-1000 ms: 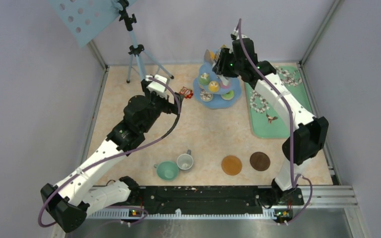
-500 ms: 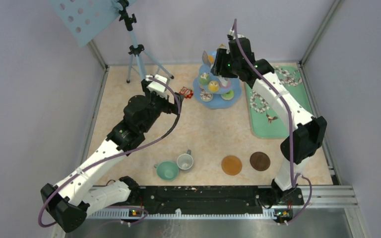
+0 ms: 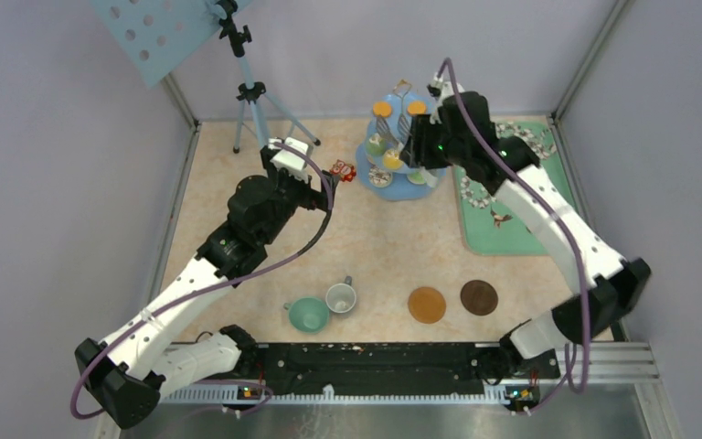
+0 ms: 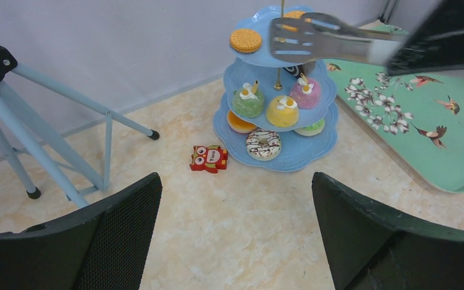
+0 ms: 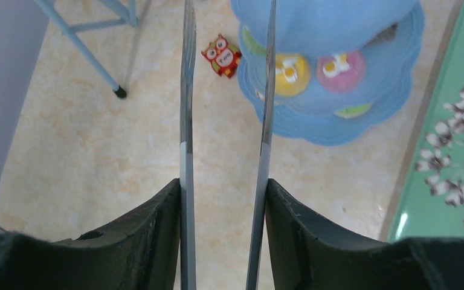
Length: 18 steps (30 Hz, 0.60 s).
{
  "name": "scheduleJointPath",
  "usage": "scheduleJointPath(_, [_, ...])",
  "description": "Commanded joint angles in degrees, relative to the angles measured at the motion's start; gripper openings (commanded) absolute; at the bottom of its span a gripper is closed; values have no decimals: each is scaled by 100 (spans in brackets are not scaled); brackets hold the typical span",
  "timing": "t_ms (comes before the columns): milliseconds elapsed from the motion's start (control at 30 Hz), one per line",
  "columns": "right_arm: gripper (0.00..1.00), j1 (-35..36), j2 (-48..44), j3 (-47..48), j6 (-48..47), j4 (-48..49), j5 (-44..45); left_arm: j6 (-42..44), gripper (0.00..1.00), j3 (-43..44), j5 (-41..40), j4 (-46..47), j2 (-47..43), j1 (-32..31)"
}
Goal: Serve the afternoon tea
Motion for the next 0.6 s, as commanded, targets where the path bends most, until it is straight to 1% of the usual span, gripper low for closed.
scheduleJointPath(0, [46, 41, -1739, -1158, -513, 405, 231, -69, 99, -5, 110, 304, -30, 32])
scheduleJointPath(100, [46, -286, -2436, -1933, -574, 332, 595, -73, 99, 0, 135, 304, -13, 27])
scheduleJointPath(167, [46, -715, -2826, -2388, -571, 378, 486, -74, 99, 3, 142, 299, -7, 31])
scheduleJointPath(233, [46, -1251, -3029, -2850, -552, 477, 404, -84, 99, 4, 159, 299, -3, 26])
scheduleJointPath(333, [46, -2235, -2906, -3365, -289, 382, 379, -83, 99, 6, 164, 299, -7, 32])
scheduleJointPath(433, [46, -3171, -2411, -3578, 8, 141, 153, -86, 99, 9, 162, 298, -3, 30])
scheduleJointPath(500, [45, -3565, -2089, -3633, 120, 14, 114, -84, 99, 9, 170, 299, 0, 31])
scheduleJointPath(567, [46, -3709, -1966, -3666, 149, 7, 379, -82, 99, 4, 177, 293, 7, 31])
